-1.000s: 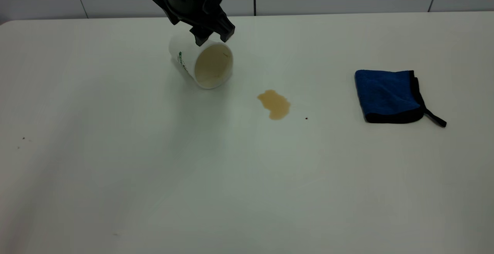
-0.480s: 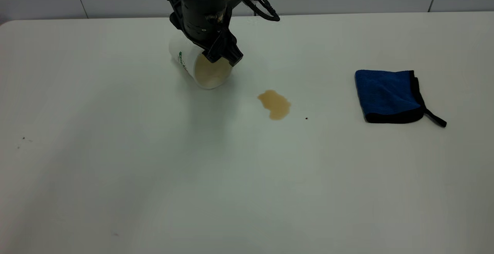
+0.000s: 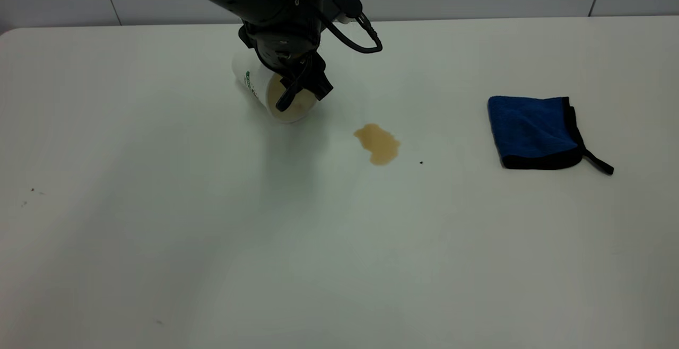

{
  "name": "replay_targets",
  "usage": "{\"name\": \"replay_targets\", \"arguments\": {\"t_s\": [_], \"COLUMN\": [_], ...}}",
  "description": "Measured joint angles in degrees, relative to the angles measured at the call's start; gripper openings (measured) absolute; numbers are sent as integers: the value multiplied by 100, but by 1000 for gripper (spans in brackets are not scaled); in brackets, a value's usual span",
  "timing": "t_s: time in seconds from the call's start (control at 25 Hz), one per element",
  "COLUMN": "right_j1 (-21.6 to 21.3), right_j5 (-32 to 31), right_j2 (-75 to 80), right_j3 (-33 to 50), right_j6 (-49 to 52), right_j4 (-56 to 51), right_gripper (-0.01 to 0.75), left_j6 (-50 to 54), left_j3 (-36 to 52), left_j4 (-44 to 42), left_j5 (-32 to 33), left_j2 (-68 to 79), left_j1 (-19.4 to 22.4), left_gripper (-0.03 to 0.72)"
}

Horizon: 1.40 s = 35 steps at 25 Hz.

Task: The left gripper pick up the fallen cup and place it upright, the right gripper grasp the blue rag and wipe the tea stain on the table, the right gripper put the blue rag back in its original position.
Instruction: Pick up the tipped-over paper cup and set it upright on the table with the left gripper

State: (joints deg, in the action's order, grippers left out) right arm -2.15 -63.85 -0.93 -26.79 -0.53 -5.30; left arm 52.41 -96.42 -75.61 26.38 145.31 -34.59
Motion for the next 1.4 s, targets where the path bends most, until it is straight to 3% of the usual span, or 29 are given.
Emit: {"name": "replay_targets", "arguments": {"t_s": [0.16,0.32,0.44,0.68,0.8,1.04,1.2,1.4], "right_j1": [0,0,0,0,0,0,0,0], "right_j5": [0,0,0,0,0,0,0,0], "right_j2": [0,0,0,0,0,0,0,0], "right_j3": [0,0,0,0,0,0,0,0], "right_j6": [0,0,0,0,0,0,0,0], "right_j4": [0,0,0,0,0,0,0,0], "right_gripper": [239,239,239,239,239,239,239,239], "left_j6": [722,1221,1324,1236,851,-1102,-2872,-5798], "left_j3": [0,0,0,-1,-6,-6,-32,-439], "left_j4": [-735,-1095,-1120,-1126,-836,1047,3349,6987], "left_j5": [12,284,418,811,873,526,494,1117], "left_j2": [159,254,299,296,143,-663,-1250,-1285], "left_j1": [0,0,6,6,17,187,538,1225], "left_gripper": [542,474,370,75,23,4,4,4]}}
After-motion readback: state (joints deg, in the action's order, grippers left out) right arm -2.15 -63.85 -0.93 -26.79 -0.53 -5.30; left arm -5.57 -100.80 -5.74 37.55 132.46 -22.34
